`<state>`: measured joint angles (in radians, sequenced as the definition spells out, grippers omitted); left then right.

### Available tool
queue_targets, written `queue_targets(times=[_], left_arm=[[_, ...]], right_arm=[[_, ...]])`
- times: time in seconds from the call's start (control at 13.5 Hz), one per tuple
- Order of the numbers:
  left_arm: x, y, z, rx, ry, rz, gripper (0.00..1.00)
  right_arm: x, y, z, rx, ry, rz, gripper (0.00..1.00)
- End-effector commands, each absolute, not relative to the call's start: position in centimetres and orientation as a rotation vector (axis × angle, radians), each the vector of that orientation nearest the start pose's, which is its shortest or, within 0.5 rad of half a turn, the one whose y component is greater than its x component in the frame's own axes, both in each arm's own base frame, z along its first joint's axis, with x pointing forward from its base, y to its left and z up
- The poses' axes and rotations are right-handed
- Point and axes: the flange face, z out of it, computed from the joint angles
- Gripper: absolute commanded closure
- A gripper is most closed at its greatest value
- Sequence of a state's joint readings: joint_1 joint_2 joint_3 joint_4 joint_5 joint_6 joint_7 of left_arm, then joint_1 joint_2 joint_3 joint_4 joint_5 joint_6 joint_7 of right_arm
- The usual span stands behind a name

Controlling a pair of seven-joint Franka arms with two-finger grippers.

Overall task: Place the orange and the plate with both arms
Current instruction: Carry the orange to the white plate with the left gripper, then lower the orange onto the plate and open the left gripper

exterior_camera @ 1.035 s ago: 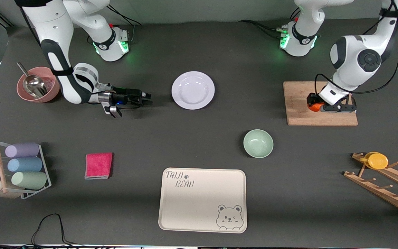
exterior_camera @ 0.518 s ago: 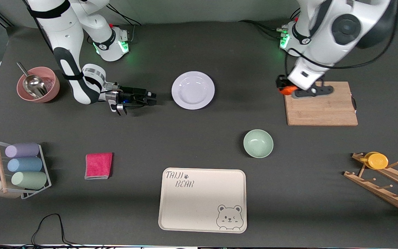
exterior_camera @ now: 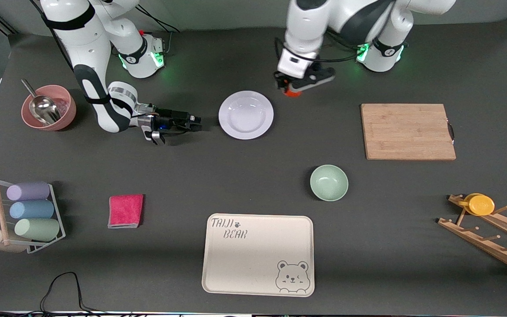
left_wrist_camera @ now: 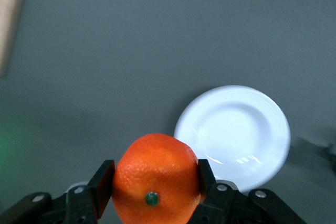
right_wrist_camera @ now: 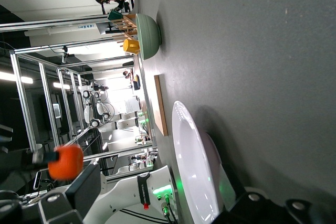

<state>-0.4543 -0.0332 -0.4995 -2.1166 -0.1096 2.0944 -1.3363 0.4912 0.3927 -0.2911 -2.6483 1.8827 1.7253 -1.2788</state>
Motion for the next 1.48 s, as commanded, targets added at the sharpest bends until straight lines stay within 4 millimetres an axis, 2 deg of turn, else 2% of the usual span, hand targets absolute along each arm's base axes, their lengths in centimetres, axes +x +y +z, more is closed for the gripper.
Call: queue_targets(times=[0.0, 0.07, 0.22, 0.44, 0.59, 0.81, 0.89, 1.04, 1.18, 1.4], left_arm=[[29.2, -50.6, 40.1, -3.051, -0.854, 0.104, 1.00], [27.8, -52.8, 38.5, -3.023, -0.867, 0.058, 1.00], [27.0, -56.4, 35.6, -2.977, -0.930, 0.001, 1.00], [26.3, -58.6, 31.4, -2.937, -1.003, -0.072, 1.00], [26.6, -58.7, 29.4, -2.923, -1.022, -0.092, 1.00], [27.1, -58.8, 27.4, -2.919, -1.071, -0.074, 1.00], [27.5, -58.6, 26.4, -2.907, -1.087, -0.117, 1.00], [28.0, -58.8, 25.7, -2.912, -1.169, -0.134, 1.00], [28.7, -58.4, 24.7, -2.895, -1.178, -0.139, 1.00], [28.5, -58.3, 23.9, -2.886, -1.168, -0.130, 0.80]], right_arm=[[33.3, 14.4, 11.7, -1.767, 0.235, -0.024, 0.00], [33.2, 14.6, 11.6, -1.769, 0.237, -0.022, 0.00], [33.1, 15.2, 11.5, -1.766, 0.231, -0.017, 0.00], [33.0, 15.4, 11.4, -1.770, 0.237, -0.019, 0.00], [32.9, 15.7, 10.9, -1.769, 0.252, -0.020, 0.00], [32.8, 16.7, 11.0, -1.767, 0.249, -0.026, 0.00], [32.8, 16.7, 10.8, -1.769, 0.255, -0.027, 0.00], [32.8, 16.9, 10.5, -1.773, 0.256, -0.023, 0.00], [32.8, 16.9, 10.5, -1.773, 0.261, -0.025, 0.00], [32.8, 17.0, 10.5, -1.774, 0.260, -0.027, 0.00]])
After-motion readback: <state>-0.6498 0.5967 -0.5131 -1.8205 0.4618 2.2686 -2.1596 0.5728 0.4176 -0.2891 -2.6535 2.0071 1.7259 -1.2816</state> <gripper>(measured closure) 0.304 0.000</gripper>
